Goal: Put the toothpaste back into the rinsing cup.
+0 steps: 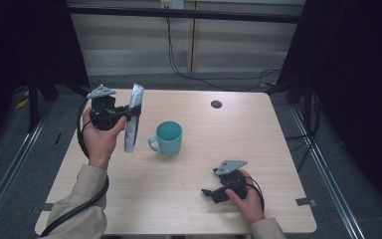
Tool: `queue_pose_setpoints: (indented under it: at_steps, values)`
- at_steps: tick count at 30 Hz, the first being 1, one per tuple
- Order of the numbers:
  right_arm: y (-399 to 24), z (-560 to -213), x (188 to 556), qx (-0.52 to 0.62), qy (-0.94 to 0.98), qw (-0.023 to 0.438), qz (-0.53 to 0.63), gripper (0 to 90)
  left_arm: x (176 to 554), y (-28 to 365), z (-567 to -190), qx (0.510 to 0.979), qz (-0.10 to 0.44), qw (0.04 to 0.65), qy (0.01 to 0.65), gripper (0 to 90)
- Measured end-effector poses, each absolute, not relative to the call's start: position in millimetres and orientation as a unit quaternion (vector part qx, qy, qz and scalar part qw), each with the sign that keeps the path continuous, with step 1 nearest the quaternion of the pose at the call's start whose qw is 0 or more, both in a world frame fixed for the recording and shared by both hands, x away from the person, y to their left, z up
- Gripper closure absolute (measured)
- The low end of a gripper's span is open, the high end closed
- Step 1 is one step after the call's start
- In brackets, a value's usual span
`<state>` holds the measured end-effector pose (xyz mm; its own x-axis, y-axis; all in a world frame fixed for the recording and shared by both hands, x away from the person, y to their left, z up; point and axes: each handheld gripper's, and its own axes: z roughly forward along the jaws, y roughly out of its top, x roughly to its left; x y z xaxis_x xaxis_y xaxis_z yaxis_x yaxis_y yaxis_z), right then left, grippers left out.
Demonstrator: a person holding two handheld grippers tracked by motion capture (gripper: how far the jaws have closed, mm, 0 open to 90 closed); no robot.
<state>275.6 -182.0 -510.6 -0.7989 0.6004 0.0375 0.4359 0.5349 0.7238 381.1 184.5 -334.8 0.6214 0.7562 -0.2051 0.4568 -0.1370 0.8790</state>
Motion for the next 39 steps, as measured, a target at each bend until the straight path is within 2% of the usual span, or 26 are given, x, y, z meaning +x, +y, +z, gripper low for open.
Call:
queue_pose_setpoints:
  at_steps: [39]
  values:
    - [-182,-511,276,0.297,0.869,0.110,0.379,12.4,405,140,-321,0.732,0.153,0.546,0.378,76.9]
